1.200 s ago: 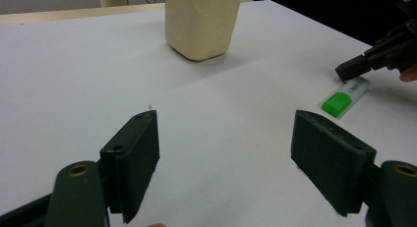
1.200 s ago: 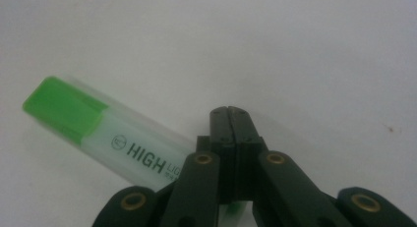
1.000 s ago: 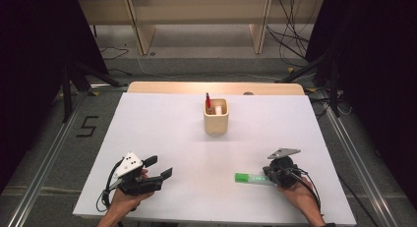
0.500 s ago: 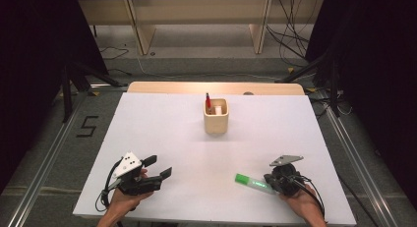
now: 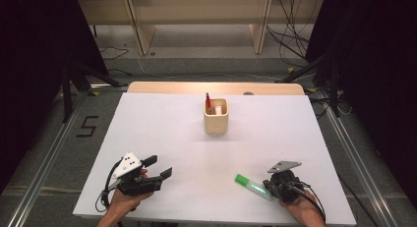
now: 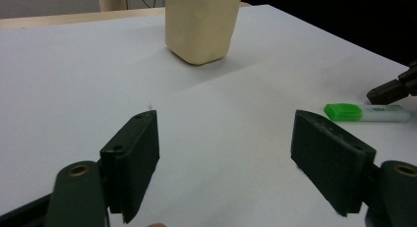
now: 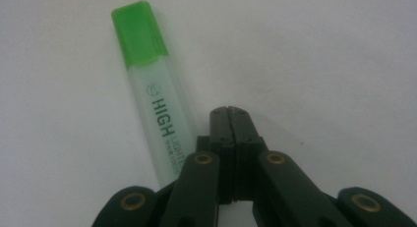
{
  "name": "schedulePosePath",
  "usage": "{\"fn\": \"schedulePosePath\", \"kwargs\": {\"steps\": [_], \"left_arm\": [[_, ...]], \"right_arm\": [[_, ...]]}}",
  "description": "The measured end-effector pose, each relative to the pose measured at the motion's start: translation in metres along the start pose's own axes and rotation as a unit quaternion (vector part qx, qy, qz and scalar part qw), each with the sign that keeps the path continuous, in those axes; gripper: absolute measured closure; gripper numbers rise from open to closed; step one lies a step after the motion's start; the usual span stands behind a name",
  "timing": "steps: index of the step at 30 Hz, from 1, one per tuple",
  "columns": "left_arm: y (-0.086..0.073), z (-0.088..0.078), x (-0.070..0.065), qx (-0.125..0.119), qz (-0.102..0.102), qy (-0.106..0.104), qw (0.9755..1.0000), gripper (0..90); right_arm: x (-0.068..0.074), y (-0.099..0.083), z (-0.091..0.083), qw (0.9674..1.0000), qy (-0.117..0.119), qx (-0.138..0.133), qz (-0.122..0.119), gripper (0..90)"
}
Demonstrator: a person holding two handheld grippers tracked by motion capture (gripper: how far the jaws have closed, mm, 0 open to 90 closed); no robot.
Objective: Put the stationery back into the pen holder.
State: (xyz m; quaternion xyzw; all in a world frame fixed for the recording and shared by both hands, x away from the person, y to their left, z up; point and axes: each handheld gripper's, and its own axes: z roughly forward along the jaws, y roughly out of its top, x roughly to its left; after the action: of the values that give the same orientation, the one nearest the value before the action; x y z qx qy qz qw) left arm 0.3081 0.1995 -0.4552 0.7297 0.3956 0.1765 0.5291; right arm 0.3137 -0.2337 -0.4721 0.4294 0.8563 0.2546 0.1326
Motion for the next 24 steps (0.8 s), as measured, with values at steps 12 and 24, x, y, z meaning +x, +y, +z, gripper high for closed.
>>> {"fn": "schedulePosePath", "kwargs": {"steps": [12, 24], "left_arm": [[0.001, 0.0, 0.0, -0.002, -0.002, 0.0, 1.0, 25.8], [0.001, 0.0, 0.001, -0.002, -0.002, 0.002, 1.0, 25.7]], "right_arm": [[-0.001, 0.024, -0.018, 0.9983, 0.045, -0.017, -0.035, 42.1], [0.02, 0.041, 0.001, 0.9918, 0.068, 0.058, -0.091, 29.0]]}}
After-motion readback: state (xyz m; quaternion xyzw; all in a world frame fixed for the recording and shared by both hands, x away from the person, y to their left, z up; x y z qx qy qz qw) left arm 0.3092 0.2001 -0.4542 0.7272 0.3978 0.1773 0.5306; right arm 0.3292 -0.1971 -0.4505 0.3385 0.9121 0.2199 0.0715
